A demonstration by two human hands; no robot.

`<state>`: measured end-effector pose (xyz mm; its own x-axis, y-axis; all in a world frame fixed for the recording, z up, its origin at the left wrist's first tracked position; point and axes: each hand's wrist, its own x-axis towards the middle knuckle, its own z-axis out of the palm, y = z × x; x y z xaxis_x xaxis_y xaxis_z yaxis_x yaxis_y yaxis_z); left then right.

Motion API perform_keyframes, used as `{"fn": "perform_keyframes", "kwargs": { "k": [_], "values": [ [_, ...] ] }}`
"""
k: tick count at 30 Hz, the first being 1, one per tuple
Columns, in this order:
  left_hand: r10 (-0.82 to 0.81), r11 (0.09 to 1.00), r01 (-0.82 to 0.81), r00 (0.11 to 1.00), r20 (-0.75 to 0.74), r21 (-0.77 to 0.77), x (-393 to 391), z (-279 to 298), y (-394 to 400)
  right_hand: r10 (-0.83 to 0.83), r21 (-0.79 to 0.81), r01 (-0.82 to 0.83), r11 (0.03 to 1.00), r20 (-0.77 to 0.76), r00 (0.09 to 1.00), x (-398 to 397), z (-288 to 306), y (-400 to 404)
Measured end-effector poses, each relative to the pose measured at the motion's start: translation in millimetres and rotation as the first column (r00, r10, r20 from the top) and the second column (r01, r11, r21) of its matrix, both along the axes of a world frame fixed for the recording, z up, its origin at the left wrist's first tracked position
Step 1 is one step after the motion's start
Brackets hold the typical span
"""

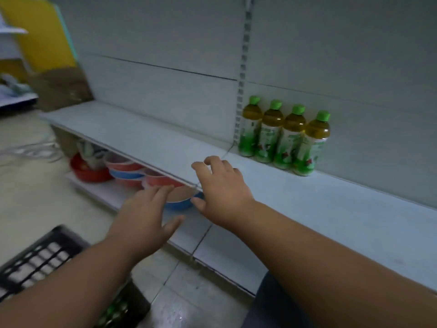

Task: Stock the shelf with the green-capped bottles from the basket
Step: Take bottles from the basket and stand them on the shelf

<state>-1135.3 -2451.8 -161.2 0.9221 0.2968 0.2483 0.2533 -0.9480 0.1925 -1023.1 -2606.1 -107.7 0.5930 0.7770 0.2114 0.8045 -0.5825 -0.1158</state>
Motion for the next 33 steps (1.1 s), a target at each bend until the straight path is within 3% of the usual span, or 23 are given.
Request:
{"fn": "perform_keyframes", "kwargs": {
  "k": [4, 11, 18, 25, 29, 33],
  "values": [
    [0.273, 0.962, -0.273, 0.962, 0.017, 0.026, -114.3, 12.8, 39.5, 0.207, 0.008, -0.207, 0.978, -0.010, 0.978, -71.0, 7.0, 68.0],
    [0.530, 0.847, -0.531, 0.846, -0.047, 0.005, -246.5, -3.3, 52.4, 0.486, 0.009, -0.486, 0.874, -0.033, 0.873, -168.2, -7.4, 140.8],
    [0.766, 0.620, -0.784, 0.612, -0.196, -0.030, -336.4, -35.5, 58.5, 0.686, -0.024, -0.690, 0.723, -0.089, 0.722, -234.3, -38.5, 198.8],
    [0.842, 0.438, -0.898, 0.424, -0.334, -0.034, -396.8, -104.0, 77.5, 0.794, -0.106, -0.824, 0.556, -0.227, 0.564, -291.8, -117.0, 264.9],
    [0.833, 0.461, -0.886, 0.449, -0.325, -0.041, -413.2, -152.0, 105.7, 0.794, -0.220, -0.863, 0.455, -0.339, 0.505, -321.3, -183.7, 296.5],
    [0.819, 0.456, -0.890, 0.420, -0.391, -0.002, -426.0, -191.0, 132.3, 0.815, -0.368, -0.887, 0.278, -0.398, 0.421, -336.4, -228.7, 323.6]
  ]
}}
